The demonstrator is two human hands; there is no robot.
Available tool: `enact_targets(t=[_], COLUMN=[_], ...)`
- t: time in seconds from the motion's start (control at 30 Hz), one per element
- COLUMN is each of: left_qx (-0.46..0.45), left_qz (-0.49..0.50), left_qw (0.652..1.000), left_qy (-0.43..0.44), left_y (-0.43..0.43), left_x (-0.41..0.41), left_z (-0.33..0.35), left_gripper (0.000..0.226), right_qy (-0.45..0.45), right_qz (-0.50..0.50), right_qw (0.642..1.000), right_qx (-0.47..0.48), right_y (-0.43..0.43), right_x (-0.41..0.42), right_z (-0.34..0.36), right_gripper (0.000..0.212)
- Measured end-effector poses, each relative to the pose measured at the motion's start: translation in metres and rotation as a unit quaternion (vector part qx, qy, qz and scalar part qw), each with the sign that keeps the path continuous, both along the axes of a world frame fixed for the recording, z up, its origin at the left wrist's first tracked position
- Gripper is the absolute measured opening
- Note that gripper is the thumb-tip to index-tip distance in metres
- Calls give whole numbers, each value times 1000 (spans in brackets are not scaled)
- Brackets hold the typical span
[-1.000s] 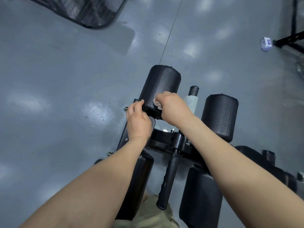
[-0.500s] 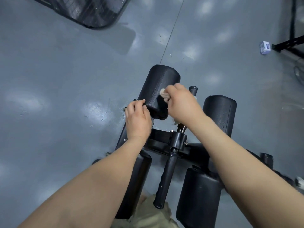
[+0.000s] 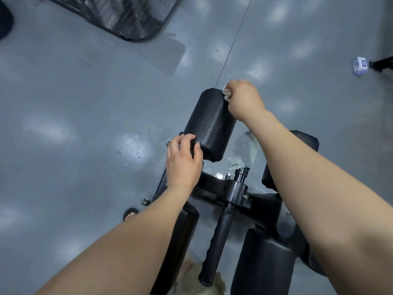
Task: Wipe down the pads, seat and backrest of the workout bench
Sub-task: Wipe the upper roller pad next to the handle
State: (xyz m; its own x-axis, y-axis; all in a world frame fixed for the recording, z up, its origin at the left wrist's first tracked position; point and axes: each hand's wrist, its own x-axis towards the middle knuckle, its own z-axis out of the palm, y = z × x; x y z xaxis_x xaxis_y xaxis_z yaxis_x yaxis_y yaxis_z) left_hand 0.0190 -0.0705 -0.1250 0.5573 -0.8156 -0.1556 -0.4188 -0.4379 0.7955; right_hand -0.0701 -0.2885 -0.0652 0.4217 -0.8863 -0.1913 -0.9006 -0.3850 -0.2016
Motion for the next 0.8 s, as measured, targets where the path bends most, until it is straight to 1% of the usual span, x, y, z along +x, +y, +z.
enact_targets(t=[0.1, 0.23, 0.5, 0.67, 0.8], left_qx=[0, -10, -7, -8, -5], left_qz=[-4, 0, 15, 16, 18], left_qw=[1000, 1000, 1000, 1000, 1000], left_qy=[-9, -15, -9, -4, -2], left_y=[1, 1, -1, 0, 0], left_x=[0, 0, -1, -1, 0], left_z=[1, 3, 2, 3, 3], left_gripper=[28, 28, 28, 29, 31], right_qy=[-6, -11, 11, 11, 0], right_qz=[13, 26, 53, 60, 70], right_qw=[1000, 999, 998, 998, 997], right_qx=[3, 26, 35, 22, 18], right_y=[13, 37, 76, 103, 119], right_x=[0, 6, 6, 1, -1], right_z=[4, 4, 7, 7, 7], right_gripper=[28, 32, 26, 34, 35])
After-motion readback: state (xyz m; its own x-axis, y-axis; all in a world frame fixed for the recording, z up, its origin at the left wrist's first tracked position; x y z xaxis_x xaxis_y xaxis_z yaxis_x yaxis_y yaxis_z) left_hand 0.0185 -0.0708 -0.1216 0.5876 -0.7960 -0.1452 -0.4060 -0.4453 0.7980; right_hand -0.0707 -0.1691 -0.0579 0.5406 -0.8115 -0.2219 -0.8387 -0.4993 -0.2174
